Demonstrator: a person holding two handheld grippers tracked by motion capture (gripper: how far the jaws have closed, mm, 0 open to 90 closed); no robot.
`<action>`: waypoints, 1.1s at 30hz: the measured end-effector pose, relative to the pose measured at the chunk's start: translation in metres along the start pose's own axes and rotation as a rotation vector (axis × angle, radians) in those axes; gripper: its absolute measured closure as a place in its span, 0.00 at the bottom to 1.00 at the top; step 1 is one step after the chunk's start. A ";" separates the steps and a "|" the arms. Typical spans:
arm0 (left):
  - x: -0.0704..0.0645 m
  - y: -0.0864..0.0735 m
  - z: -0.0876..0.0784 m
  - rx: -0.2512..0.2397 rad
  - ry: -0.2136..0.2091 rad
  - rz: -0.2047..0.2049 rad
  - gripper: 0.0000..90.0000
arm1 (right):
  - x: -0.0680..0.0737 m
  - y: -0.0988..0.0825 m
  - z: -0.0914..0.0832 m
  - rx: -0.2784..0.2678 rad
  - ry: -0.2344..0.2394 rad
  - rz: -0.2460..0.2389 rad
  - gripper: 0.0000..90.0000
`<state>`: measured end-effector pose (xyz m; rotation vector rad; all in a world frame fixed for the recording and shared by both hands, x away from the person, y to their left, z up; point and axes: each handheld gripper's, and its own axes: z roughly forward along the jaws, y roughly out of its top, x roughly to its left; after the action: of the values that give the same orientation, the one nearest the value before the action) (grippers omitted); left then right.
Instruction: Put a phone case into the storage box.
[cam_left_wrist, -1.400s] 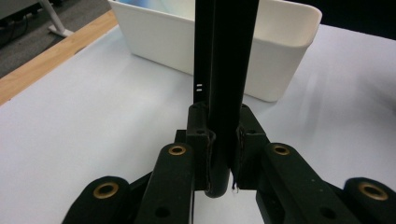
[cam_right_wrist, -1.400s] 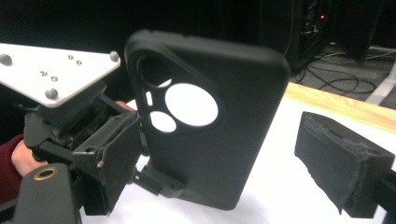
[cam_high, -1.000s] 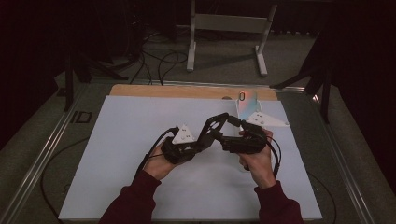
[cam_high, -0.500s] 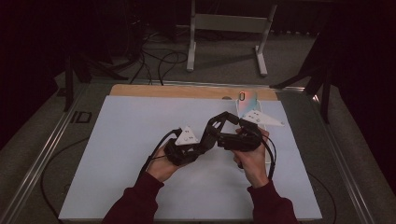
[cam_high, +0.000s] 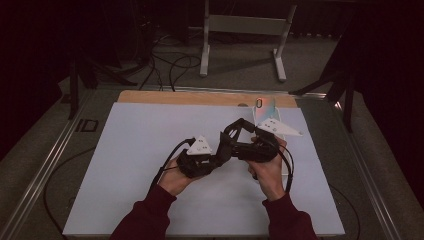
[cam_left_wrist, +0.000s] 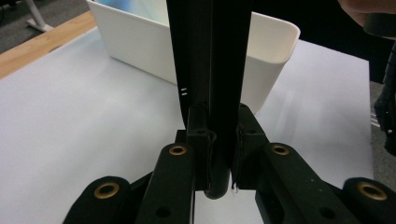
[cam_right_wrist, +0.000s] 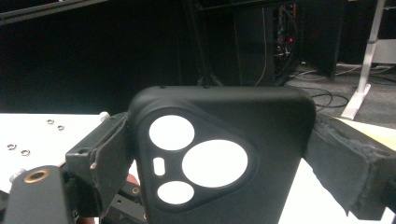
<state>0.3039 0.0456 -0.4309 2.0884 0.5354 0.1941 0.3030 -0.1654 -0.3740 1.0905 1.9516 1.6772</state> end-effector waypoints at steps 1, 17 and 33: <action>0.000 0.000 0.000 0.001 0.002 0.002 0.90 | 0.000 0.000 0.000 0.002 -0.004 -0.001 0.13; -0.001 0.000 -0.002 0.000 0.029 0.028 0.79 | -0.002 0.003 -0.003 0.000 -0.019 0.015 0.15; 0.004 0.000 -0.016 -0.027 0.166 0.019 0.22 | -0.005 0.006 -0.002 0.008 -0.038 -0.006 0.15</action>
<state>0.3019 0.0594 -0.4230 2.0631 0.6085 0.3859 0.3066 -0.1710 -0.3691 1.1108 1.9371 1.6352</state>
